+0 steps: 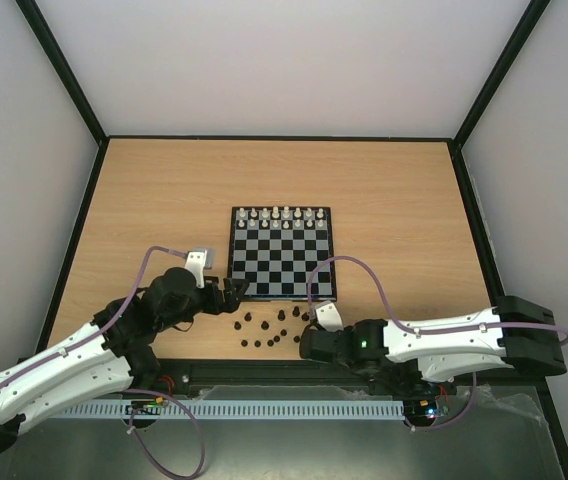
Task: Set up the chess pieces on the board
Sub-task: Pick up the chess piece at the center of the board.
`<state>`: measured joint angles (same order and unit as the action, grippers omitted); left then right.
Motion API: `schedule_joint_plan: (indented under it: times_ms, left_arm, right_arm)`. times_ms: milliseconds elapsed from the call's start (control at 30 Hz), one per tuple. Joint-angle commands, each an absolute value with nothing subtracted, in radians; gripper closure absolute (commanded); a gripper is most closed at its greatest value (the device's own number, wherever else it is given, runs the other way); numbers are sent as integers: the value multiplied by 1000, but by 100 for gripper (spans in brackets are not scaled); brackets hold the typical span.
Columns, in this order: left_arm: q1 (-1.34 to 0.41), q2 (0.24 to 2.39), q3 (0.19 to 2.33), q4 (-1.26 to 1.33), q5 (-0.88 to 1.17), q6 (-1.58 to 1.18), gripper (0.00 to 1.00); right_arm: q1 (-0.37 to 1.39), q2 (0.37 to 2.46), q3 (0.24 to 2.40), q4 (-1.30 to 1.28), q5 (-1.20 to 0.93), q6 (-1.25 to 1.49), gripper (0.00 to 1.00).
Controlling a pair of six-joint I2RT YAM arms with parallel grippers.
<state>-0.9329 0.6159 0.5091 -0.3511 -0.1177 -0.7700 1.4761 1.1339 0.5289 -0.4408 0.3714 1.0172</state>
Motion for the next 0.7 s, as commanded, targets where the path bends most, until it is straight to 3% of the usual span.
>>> schedule_joint_plan:
  times_ms: [0, 667]
  left_arm:
    - [-937, 618, 493, -348, -136, -770, 0]
    - [-937, 621, 492, -338, -141, -757, 0]
  right_arm:
    - [1458, 1164, 528, -425, 351, 996, 73]
    - [1425, 1196, 531, -466, 354, 996, 91]
